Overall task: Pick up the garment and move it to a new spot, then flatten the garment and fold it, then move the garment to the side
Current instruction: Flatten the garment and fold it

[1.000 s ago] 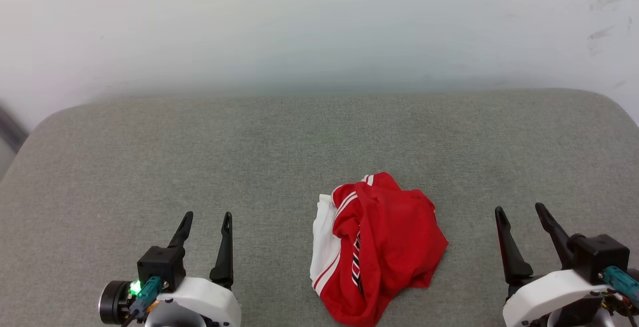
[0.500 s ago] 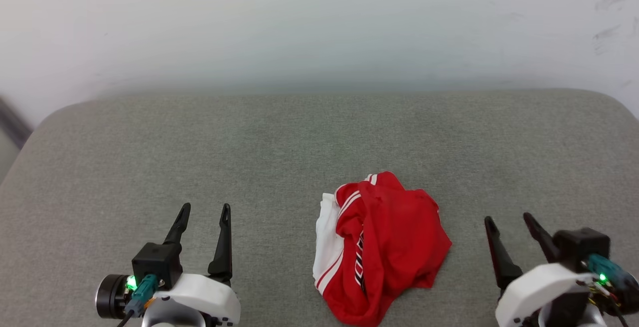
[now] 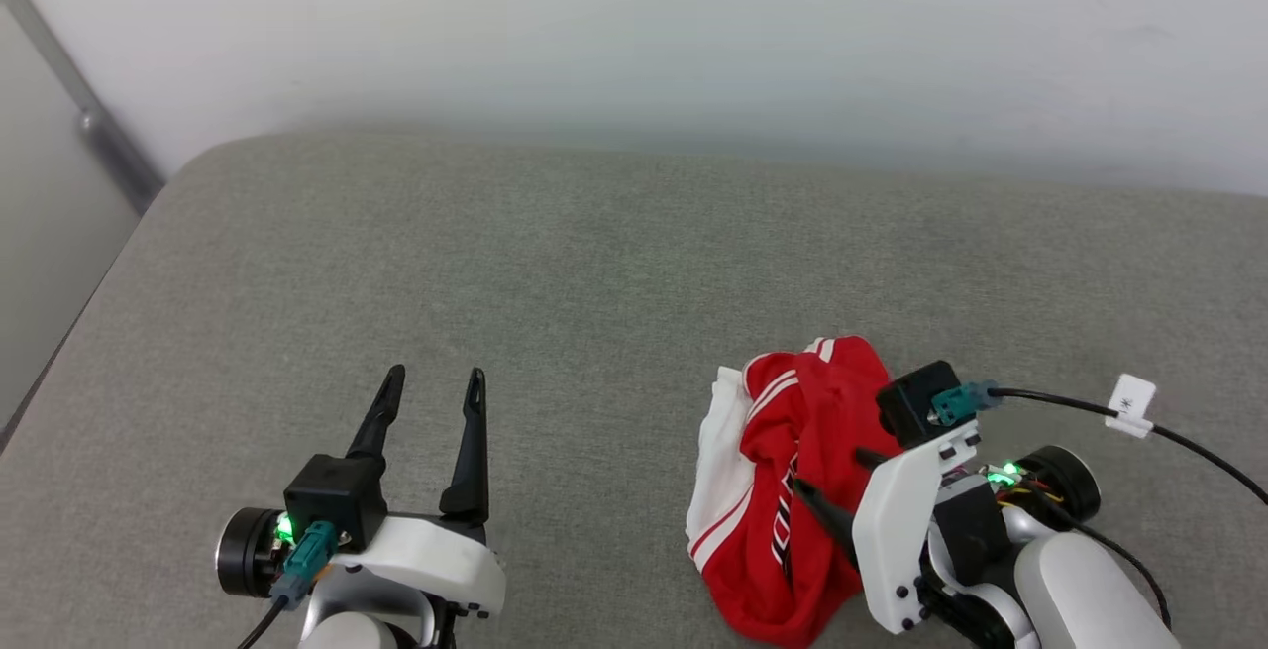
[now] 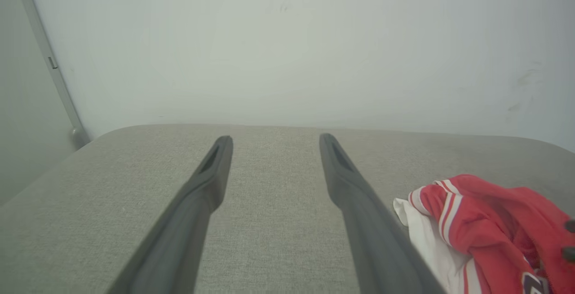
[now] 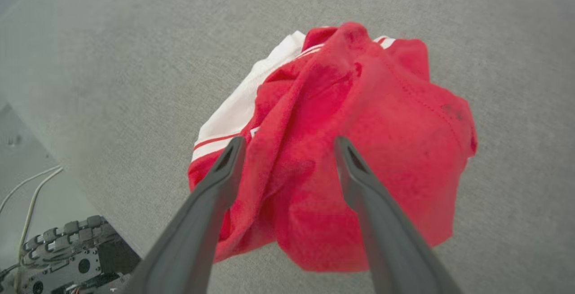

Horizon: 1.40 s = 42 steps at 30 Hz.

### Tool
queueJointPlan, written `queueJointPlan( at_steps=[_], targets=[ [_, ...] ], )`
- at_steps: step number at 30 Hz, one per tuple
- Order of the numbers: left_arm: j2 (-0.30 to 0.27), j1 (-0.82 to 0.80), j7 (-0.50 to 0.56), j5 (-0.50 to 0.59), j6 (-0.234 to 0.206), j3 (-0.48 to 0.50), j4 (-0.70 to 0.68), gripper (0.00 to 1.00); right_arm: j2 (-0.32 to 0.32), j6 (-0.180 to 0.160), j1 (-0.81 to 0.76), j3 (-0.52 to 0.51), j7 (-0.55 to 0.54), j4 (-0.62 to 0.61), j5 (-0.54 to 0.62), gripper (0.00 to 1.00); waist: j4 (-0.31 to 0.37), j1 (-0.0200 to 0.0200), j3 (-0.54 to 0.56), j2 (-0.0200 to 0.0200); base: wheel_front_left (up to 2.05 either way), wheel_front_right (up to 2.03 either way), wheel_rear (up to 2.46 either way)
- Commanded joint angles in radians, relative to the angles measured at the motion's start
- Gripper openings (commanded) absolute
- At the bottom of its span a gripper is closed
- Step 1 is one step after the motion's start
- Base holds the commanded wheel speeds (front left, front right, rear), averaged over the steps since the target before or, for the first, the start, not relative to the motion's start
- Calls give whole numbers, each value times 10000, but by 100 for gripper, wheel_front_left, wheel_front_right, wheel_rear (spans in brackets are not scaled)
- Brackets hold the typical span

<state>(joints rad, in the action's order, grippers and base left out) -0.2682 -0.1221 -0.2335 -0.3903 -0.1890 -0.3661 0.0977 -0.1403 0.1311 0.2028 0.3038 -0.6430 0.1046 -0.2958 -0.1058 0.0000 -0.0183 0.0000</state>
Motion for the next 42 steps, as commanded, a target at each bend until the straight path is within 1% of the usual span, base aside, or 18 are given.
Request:
queueJointPlan(
  at_steps=[1, 6, 7, 8, 9, 12, 16, 19, 21, 23, 27, 29, 31, 33, 34, 37, 42],
  targets=[
    [73, -108, -35, 2, 17, -36, -2, 100, -171, -7, 234, 198, -119, 145, -81, 100, -267, 0, -178, 0, 0, 0, 0],
    [79, -304, -80, 30, 97, -88, 124, 100, -456, -7, 845, 751, -426, 957, -506, 100, -582, 0, -378, 0, 0, 0, 0],
    [94, -327, -95, 46, 102, -106, 139, 100, -522, -7, 931, 794, -448, 1112, -532, 74, -622, 0, -399, 0, 0, 0, 0],
    [106, -341, -102, 58, 95, -119, 161, 100, -532, -7, 1002, 805, -501, 1250, -611, 26, -656, 0, -423, 0, 0, 0, 0],
    [111, -357, -101, 70, 84, -121, 184, 100, -538, -7, 1070, 832, -492, 1351, -657, 0, -672, 0, -433, 0, 0, 0, 0],
    [92, -336, -143, 76, 36, -91, 225, 100, -657, -7, 1192, 775, -326, 1381, -650, 0, -657, 0, -436, 0, 0, 0, 0],
    [47, -169, -172, 27, -8, -20, 288, 100, -789, -7, 1183, 341, -33, 936, -507, 0, -468, 0, -336, 0, 0, 0, 0],
    [33, -70, -191, -10, -35, -10, 306, 100, -842, -7, 716, -378, 171, 410, -340, 0, -276, 0, -213, 0, 0, 0, 0],
    [17, -47, -182, -37, -40, -9, 294, 100, -771, -8, 318, -1126, 306, -18, -174, 0, -145, 0, -157, 0, 0, 0, 0],
    [15, -7, -186, -47, -52, -17, 268, 100, -535, -7, -244, -2034, 427, -386, -49, 0, -17, 0, -110, 0, 0, 0, 0],
    [-14, 73, -129, -88, -82, -46, 233, 100, 254, -7, -1657, -3865, 730, -672, 68, 0, 219, 0, -84, 0, 0, 0, 0],
    [-7, 85, -121, -82, -87, -65, 227, 100, 560, -7, -2309, -4624, 938, -418, 67, 0, 319, 0, -75, 0, 0, 0, 0],
    [-10, 89, -90, -111, -81, -81, 244, 100, 783, -7, -2798, -5052, 1183, 61, -25, 0, 398, 0, -88, 0, 0, 0, 0],
    [1, 95, -77, -117, -99, -126, 233, 100, 862, -7, -3049, -5255, 1532, 602, -92, 45, 456, 0, -98, 0, 0, 0, 0],
    [-5, 99, -52, -125, -109, -131, 235, 100, 892, -7, -3124, -5261, 1708, 868, -208, 100, 481, 0, -99, 0, 0, 0, 0],
    [-29, 130, -22, -168, -94, -157, 258, 100, 912, -7, -3046, -5110, 2654, 1235, -597, 100, 534, 0, -63, 0, 0, 0, 0],
    [-84, 273, -2, -211, -108, -189, 320, 100, 900, -7, -2817, -4913, 4802, 618, -521, 100, 597, 0, 103, 0, 0, 0, 0]
  ],
)
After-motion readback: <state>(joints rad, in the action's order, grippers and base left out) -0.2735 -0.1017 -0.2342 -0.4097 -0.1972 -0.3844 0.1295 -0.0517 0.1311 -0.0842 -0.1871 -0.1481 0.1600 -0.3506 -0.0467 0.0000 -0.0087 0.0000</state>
